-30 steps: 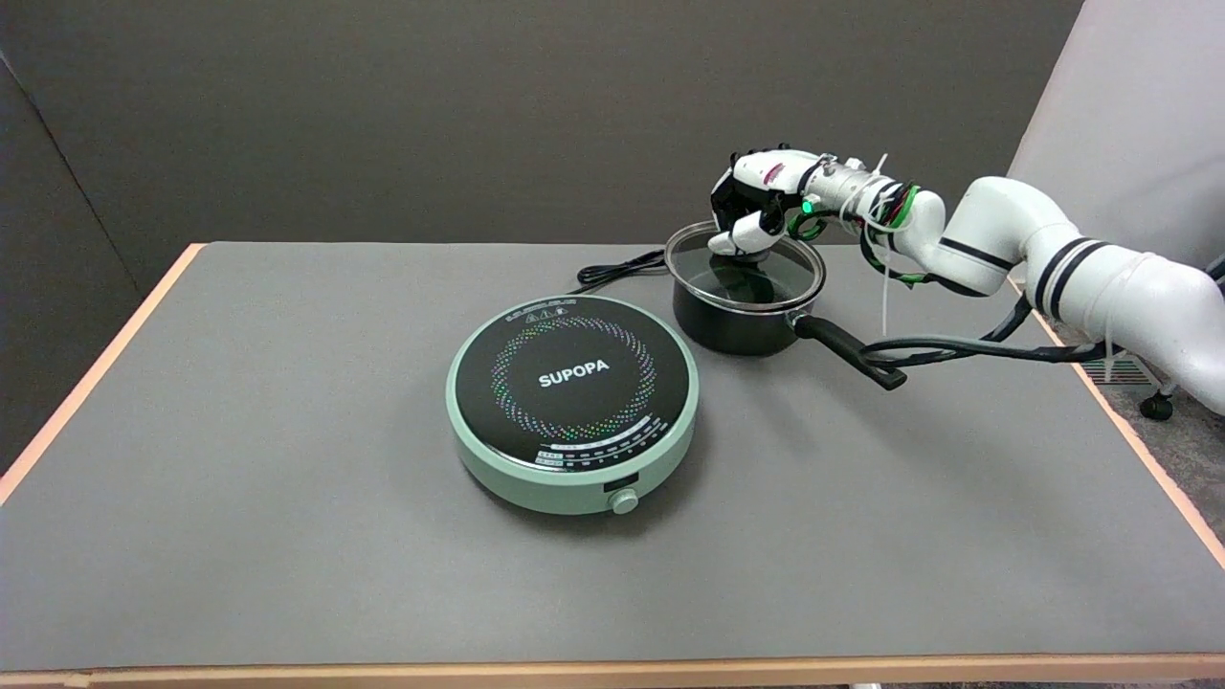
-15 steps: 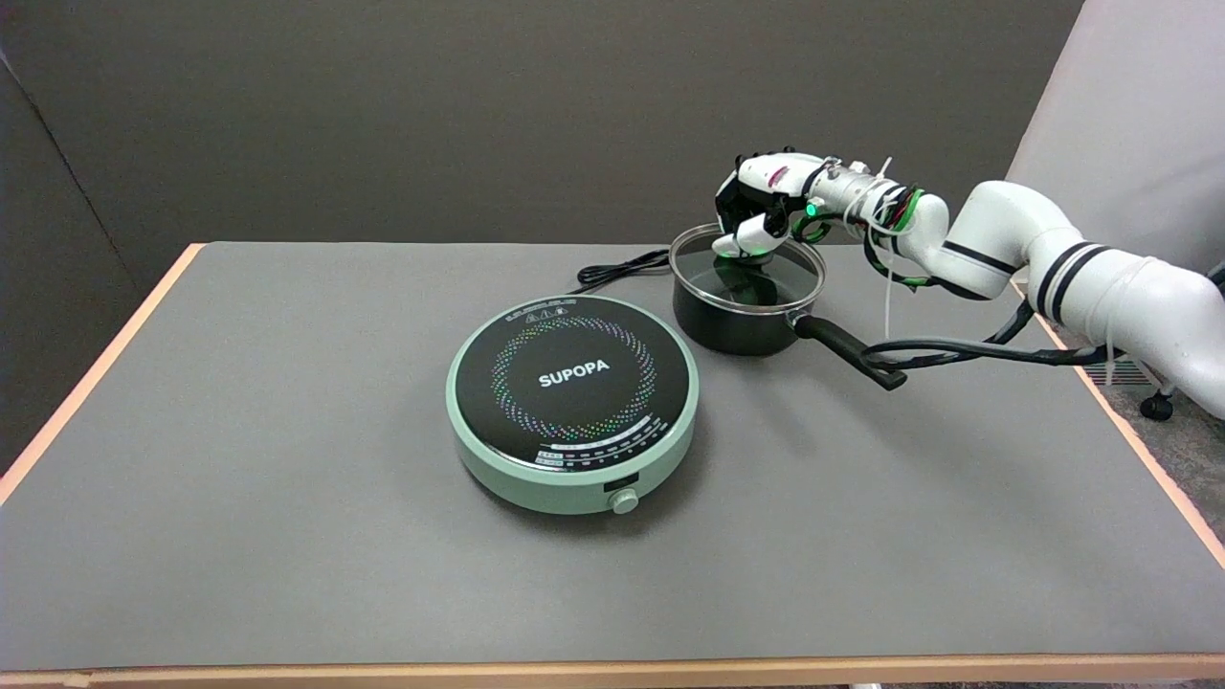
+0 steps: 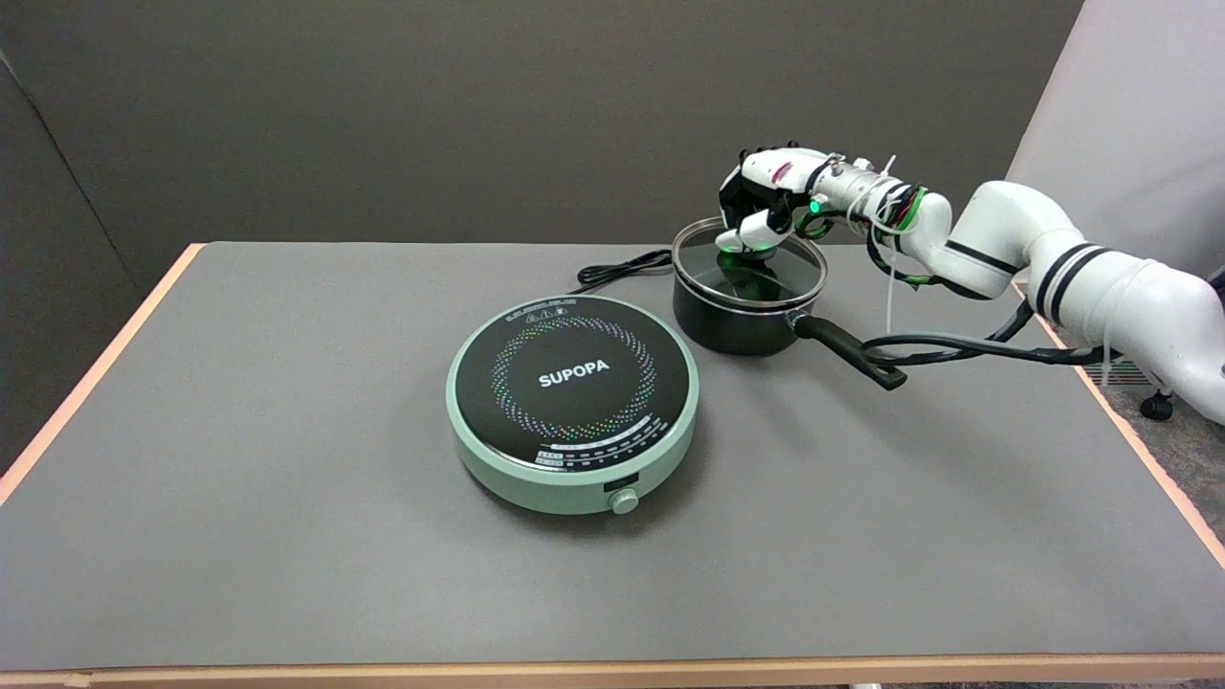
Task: Place the pot lid onto the pot.
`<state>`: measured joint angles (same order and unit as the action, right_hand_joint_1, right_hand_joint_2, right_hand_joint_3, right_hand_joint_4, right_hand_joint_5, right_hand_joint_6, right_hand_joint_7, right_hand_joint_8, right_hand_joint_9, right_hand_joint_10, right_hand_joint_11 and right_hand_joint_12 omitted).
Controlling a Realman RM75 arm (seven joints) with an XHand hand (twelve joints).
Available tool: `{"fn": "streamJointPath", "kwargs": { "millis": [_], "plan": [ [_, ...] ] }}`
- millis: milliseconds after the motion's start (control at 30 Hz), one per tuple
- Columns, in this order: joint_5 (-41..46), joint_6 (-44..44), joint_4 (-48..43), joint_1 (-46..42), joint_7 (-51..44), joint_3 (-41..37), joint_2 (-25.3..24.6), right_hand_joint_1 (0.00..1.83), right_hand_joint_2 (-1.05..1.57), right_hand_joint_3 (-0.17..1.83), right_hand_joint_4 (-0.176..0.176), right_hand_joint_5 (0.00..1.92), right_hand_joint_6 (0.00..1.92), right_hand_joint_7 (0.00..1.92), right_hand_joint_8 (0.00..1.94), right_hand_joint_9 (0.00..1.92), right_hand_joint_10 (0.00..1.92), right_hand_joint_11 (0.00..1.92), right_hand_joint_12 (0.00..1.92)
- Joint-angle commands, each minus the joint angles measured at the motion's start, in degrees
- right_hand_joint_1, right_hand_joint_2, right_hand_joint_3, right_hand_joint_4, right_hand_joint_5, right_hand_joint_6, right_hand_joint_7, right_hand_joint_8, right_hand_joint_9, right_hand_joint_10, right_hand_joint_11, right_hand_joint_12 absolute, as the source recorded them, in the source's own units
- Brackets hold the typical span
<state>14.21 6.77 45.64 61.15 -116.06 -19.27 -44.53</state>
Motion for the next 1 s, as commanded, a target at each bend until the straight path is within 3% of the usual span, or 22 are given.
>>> {"fn": "streamJointPath", "kwargs": {
  "millis": [33,1000],
  "plan": [
    [-2.7,1.6,-0.8,-3.4,-0.1,-5.2,-0.5,1.2,1.11,0.16,-0.046,0.72,1.34,0.96,1.15,0.89,1.8,0.24,1.92],
    [-2.7,3.5,-3.6,-6.0,-0.1,-9.0,-2.8,1.19,1.13,0.15,-0.053,0.71,1.35,0.95,1.17,0.9,1.83,0.14,1.92]
  ]
}}
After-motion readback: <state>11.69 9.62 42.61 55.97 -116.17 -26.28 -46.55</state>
